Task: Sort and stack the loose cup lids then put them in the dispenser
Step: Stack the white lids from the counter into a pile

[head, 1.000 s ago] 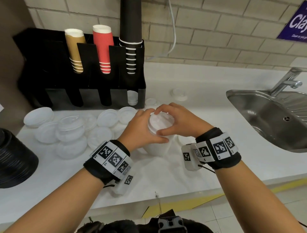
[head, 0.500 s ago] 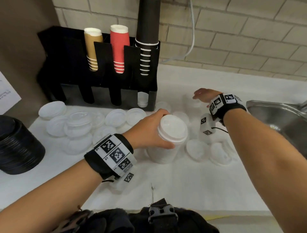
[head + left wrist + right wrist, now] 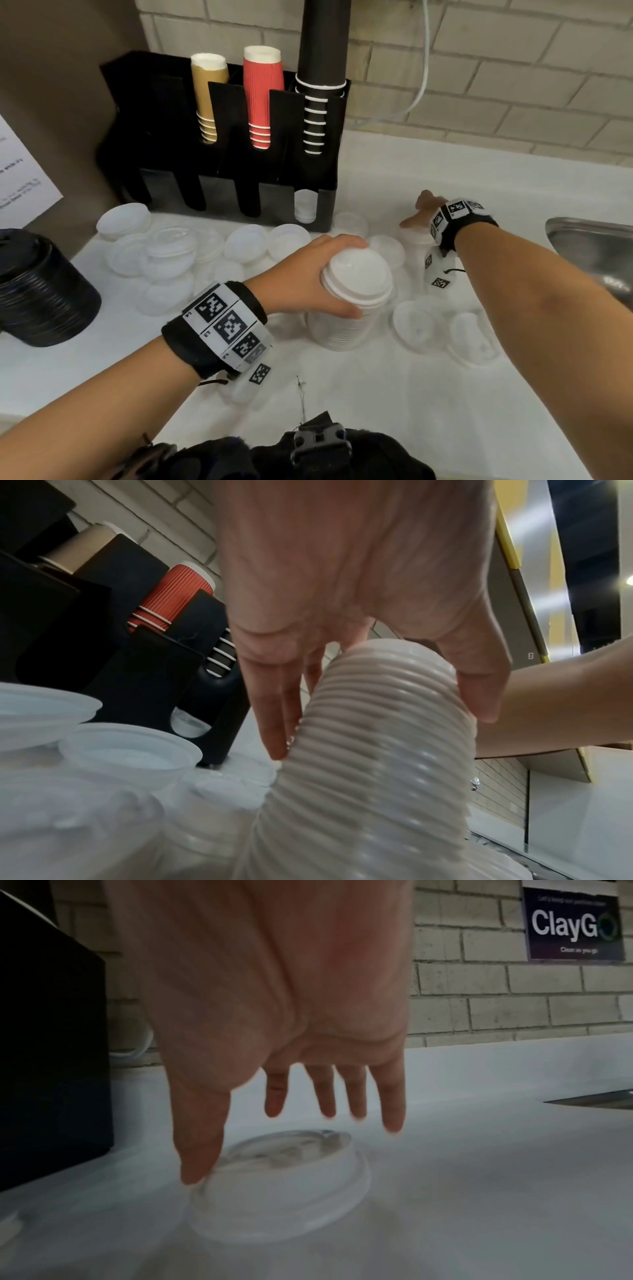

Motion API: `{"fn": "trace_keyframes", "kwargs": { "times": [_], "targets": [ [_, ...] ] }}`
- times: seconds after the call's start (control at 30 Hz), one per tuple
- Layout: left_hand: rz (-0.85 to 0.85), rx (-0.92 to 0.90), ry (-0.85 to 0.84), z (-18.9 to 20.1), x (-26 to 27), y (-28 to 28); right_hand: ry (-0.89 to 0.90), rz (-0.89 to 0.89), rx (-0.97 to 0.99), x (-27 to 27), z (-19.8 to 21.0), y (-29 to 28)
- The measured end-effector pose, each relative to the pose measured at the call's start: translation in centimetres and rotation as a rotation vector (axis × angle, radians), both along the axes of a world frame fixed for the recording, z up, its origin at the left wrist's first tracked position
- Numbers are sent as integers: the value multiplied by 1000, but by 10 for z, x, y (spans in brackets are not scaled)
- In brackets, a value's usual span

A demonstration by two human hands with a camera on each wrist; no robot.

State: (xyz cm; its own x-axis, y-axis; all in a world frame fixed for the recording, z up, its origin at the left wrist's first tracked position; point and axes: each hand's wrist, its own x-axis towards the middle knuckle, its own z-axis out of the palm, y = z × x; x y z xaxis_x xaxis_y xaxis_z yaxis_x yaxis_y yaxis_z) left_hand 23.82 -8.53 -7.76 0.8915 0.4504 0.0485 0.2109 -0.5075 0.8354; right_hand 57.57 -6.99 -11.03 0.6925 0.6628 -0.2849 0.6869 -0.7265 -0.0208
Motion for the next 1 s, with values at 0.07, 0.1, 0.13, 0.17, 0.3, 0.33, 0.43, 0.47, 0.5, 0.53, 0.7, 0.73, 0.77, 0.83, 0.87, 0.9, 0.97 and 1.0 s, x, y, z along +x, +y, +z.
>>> {"fn": "trace_keyframes", "kwargs": {
  "times": [0.07,0.1,0.13,0.17,0.3,0.33,0.43,0.47,0.5,0.53,0.7,0.73,0.77,0.83,0.87,0.9,0.97,1.0],
  "targets": [
    [-1,1,2,0,0,0,29,22,30,0,0,-1],
    [1,0,2,0,0,0,32,39,23,-1,0,-2],
    [2,-1,2,-1,0,0,34,53,17,-2,0,-3],
    [3,-2,1,-1,0,1,41,59,20,-3,0,-4],
    [-14,-33,12,-2,-2,-1,122,29,176,-10,13,-12],
    [-16,-45,13,-3,-2,-1,171,7,256,-13,21,-14],
    [-14,-74,10,-5,-4,0,440,-23,476,-30,54,-25],
    [-15,-73,8,-5,-5,0,537,-4,517,-38,64,-32],
    [-14,-73,3,-5,-5,-1,616,28,543,-47,73,-39],
    [-10,-80,-1,-5,-5,-1,669,66,560,-57,80,-48],
    [30,-135,-35,-7,-8,-4,728,218,555,-110,101,-92],
    [34,-143,-50,-8,-9,-6,725,244,542,-119,103,-100],
    [40,-153,-62,-9,-10,-7,718,268,528,-128,105,-106],
    [56,-164,-83,-13,-10,-9,664,310,499,-144,106,-117],
    [64,-164,-96,-14,-10,-10,612,333,482,-151,106,-122],
    [69,-160,-111,-15,-10,-12,559,354,465,-157,106,-126],
    [77,-145,-134,-16,-8,-15,482,374,448,-168,104,-132],
    [81,-141,-142,-17,-8,-15,452,381,447,-173,102,-134]
  ]
}}
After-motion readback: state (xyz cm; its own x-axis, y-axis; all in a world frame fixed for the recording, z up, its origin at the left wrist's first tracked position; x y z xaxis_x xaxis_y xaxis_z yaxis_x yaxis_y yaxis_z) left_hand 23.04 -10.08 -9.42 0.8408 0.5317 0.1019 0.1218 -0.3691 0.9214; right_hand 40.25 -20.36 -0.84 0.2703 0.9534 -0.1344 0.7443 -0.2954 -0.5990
